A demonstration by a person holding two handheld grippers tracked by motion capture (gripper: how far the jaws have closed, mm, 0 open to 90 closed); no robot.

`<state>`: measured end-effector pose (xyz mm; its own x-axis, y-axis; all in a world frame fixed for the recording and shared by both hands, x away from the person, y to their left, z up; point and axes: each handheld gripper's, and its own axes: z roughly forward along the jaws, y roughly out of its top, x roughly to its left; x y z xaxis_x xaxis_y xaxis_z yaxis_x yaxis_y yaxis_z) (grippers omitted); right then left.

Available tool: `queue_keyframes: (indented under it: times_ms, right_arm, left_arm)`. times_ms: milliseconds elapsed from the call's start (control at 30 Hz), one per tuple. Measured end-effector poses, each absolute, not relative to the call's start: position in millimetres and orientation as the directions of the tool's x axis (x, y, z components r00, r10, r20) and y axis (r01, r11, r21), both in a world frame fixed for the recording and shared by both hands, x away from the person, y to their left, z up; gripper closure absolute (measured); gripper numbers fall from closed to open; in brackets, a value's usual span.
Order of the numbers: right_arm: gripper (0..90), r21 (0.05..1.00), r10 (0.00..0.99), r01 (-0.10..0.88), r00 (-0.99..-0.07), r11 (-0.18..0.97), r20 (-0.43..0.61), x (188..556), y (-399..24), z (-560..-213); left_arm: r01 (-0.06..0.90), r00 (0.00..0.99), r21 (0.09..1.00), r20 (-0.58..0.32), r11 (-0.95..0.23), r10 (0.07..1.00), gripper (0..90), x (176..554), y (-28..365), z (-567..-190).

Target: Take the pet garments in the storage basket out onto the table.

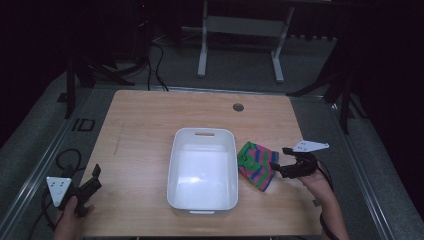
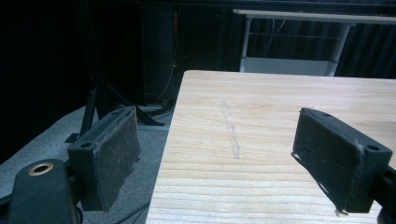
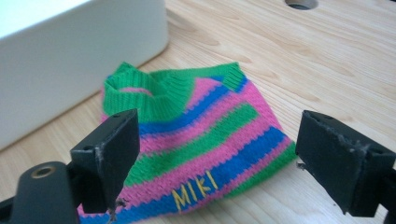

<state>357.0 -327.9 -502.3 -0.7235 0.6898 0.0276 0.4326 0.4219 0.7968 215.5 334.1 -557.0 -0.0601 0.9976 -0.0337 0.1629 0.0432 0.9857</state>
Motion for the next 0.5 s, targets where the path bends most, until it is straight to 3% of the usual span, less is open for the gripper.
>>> queue_keyframes:
  times_ms: [233,500]
  right_arm:
    - [12.8,0.864,0.811,0.409,-0.585,0.294,0.001,346,-348,-518]
    - [12.3,0.887,0.873,0.398,-0.488,0.235,-0.013,331,-371,-533]
  left_arm:
    - [0.163,-0.059,0.986,-0.035,0.044,0.998,15.1,215,334,-557]
    - [0.163,-0.06,0.986,-0.034,0.043,0.998,15.1,215,334,-557]
